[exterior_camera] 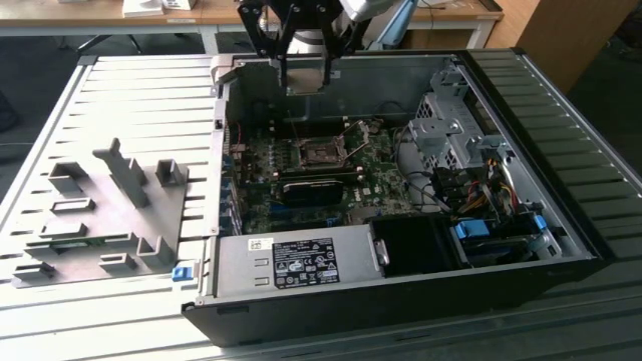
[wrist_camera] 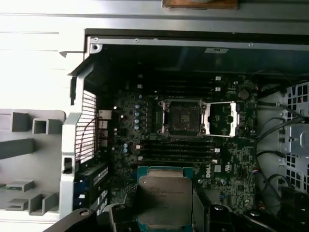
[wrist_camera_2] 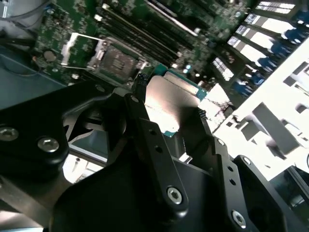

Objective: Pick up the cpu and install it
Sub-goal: 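Pick up the cpu and move it towards the insertion slot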

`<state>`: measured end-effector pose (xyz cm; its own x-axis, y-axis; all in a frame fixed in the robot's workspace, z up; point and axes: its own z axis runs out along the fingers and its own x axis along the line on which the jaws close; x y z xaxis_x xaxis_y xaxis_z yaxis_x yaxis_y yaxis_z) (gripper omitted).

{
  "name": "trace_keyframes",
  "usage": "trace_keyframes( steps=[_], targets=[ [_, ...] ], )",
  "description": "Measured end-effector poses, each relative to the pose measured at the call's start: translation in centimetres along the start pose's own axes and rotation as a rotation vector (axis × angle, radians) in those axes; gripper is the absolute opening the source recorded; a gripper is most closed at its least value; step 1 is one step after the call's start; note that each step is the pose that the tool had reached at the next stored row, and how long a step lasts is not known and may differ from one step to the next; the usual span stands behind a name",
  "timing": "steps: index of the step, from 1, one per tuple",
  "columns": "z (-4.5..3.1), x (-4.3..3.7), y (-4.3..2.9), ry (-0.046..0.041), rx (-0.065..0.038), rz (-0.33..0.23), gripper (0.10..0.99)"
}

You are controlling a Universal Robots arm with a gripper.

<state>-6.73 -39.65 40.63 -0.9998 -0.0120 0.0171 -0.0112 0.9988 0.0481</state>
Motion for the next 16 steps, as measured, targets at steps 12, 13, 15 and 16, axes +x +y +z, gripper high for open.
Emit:
trace_keyframes(
  steps=[12, 13, 15, 16],
  targets=[
    [0.66, -3.37, 2.55, 0.0, 0.0, 0.0, 0.541],
    [0.7, -3.61, 2.69, 0.0, 0.0, 0.0, 0.541],
    [0.8, -3.69, 2.87, -0.0001, 0.0, 0.0, 0.541],
    [0.82, -3.69, 2.98, 0.0, 0.0, 0.0, 0.541]
  ],
)
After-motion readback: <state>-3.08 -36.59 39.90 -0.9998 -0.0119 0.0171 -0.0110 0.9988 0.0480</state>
